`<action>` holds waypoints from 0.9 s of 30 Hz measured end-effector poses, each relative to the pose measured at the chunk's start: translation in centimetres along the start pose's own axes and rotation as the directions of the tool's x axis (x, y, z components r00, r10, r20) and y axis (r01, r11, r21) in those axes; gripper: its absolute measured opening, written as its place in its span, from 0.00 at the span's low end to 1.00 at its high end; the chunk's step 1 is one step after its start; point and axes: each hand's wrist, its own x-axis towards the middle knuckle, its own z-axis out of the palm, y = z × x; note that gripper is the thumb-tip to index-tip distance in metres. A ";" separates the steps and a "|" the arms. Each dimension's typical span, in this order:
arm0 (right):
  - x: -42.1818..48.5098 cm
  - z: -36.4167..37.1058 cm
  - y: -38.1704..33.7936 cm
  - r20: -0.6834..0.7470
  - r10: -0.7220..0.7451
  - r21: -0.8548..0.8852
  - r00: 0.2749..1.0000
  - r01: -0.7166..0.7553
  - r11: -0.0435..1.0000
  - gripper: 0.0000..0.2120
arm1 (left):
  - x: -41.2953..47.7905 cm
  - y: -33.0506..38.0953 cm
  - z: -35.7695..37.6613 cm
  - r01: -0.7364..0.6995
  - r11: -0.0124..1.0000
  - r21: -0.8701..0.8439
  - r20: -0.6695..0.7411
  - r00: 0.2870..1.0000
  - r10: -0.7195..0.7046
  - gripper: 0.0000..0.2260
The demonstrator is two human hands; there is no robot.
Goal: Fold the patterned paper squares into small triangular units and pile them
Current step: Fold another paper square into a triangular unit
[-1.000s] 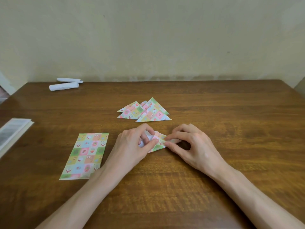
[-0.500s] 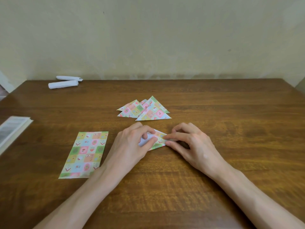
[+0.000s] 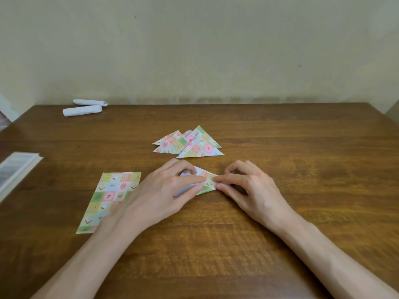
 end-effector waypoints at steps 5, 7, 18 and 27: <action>0.0 0.0 -0.1 -0.001 0.014 -0.019 1.000 -0.014 1.000 0.14 | 0.1 0.2 -0.1 -0.003 1.000 0.014 0.010 1.000 0.003 0.15; 0.0 0.0 -0.1 0.004 0.019 -0.022 1.000 -0.019 1.000 0.14 | 0.2 0.2 0.0 -0.003 1.000 0.018 0.006 1.000 0.003 0.15; 0.1 0.1 -0.1 0.003 0.018 -0.010 1.000 -0.018 1.000 0.14 | 0.2 0.1 0.1 -0.014 1.000 0.007 -0.025 1.000 0.014 0.14; 0.1 0.2 -0.1 0.013 0.023 -0.025 1.000 -0.023 0.999 0.15 | 0.3 0.3 0.3 0.006 1.000 -0.021 -0.040 0.999 -0.007 0.14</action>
